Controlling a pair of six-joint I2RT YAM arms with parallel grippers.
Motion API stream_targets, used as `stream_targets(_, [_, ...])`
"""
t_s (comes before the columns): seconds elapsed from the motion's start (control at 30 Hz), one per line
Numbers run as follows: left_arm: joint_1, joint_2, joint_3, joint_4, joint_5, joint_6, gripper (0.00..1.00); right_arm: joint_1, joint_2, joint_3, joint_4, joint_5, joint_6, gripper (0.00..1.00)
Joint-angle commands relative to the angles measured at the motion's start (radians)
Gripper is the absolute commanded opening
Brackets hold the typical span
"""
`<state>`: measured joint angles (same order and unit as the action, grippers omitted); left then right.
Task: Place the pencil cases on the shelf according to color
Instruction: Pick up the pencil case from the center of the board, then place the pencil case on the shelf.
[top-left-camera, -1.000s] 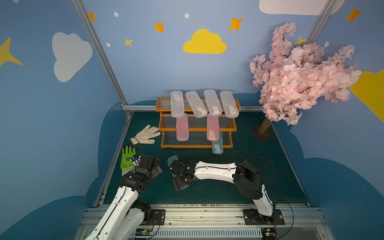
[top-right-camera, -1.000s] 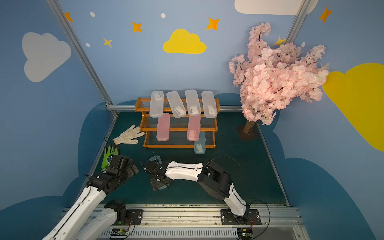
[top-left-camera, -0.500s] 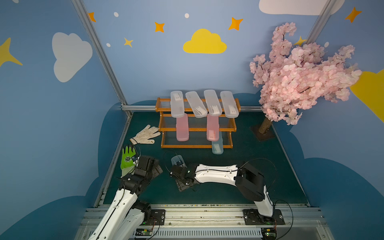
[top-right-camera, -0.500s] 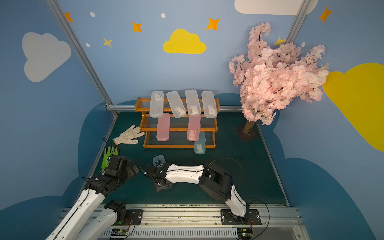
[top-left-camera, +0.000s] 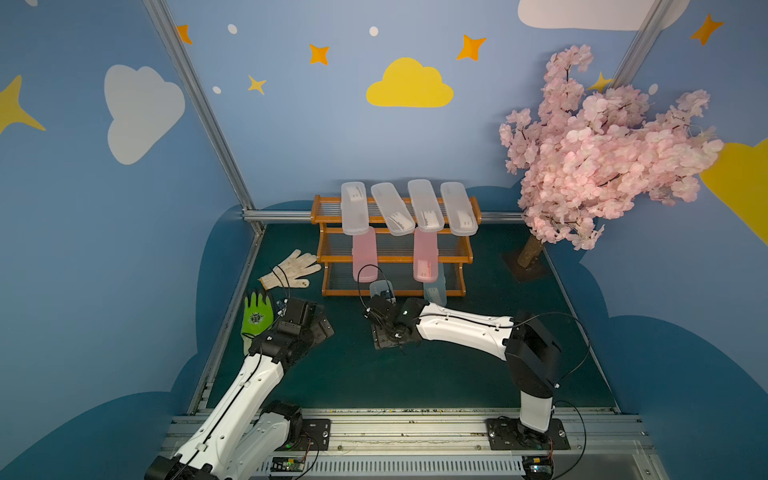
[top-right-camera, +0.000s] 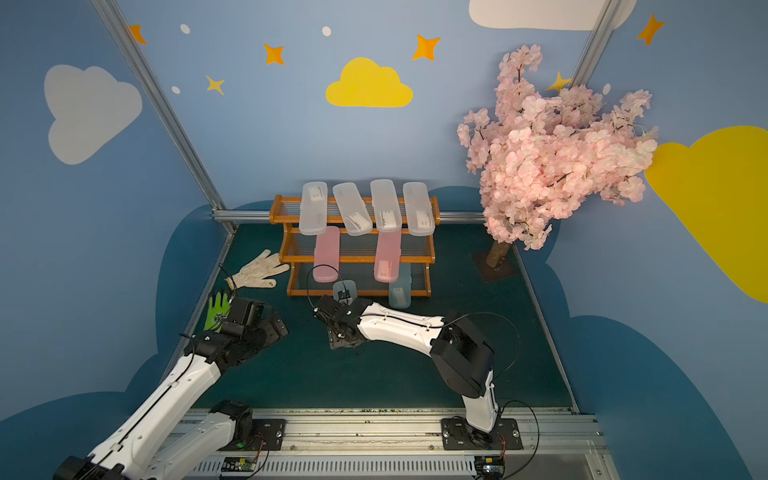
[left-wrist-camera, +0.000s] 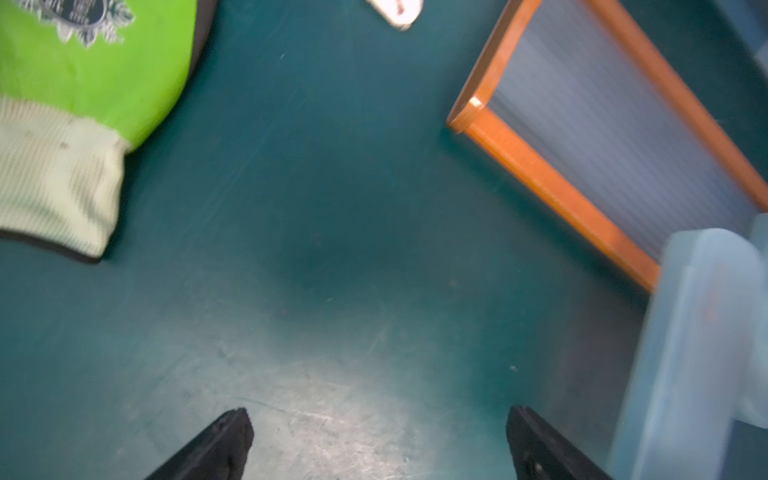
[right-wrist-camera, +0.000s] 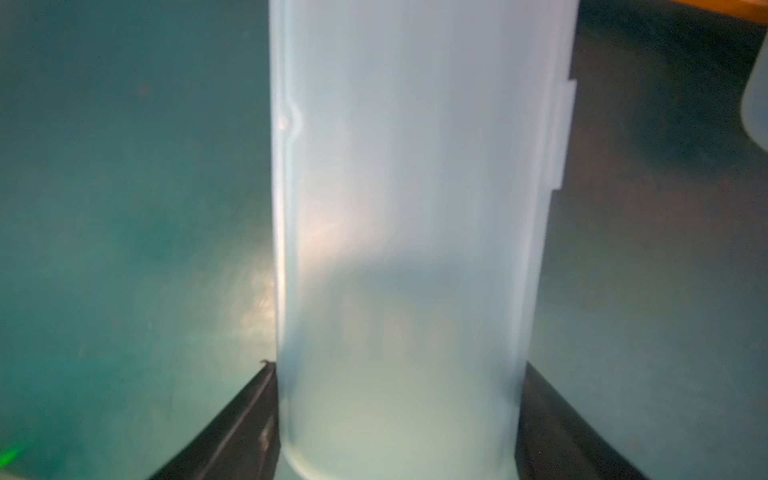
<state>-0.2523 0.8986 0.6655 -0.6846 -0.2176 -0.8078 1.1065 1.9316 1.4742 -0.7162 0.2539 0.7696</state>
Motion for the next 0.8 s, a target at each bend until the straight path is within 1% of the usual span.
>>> stream_targets(0.0, [0.005,0.022,0.035,0.029,0.006,0.043,1.00,-0.032,0.050,0.070,0.027,-0.005,-0.028,0.64])
stream_targets(0.3, [0.009,0.029,-0.011,0.073,0.011,0.064,1.00,-0.104,0.177,0.222,0.040,-0.006,-0.029,0.63])
stream_targets(0.37, [0.009,0.028,-0.026,0.085,0.017,0.071,1.00,-0.116,0.201,0.245,0.039,-0.016,-0.027,0.71])
stream_targets(0.4, [0.009,0.028,-0.035,0.095,0.022,0.074,1.00,-0.121,0.212,0.258,0.034,-0.023,-0.024,0.82])
stream_targets(0.43, [0.009,0.030,-0.044,0.107,0.030,0.078,1.00,-0.123,0.222,0.275,0.019,-0.033,-0.026,0.89])
stream_targets(0.47, [0.010,0.033,-0.052,0.118,0.038,0.085,1.00,-0.123,0.232,0.287,0.005,-0.036,-0.027,0.93])
stream_targets(0.57, [0.010,0.054,-0.058,0.119,0.048,0.088,1.00,-0.110,0.227,0.303,-0.028,-0.019,-0.027,0.97])
stream_targets(0.77, [0.012,0.031,-0.061,0.101,0.053,0.093,1.00,-0.072,0.120,0.226,-0.047,0.036,0.007,0.98])
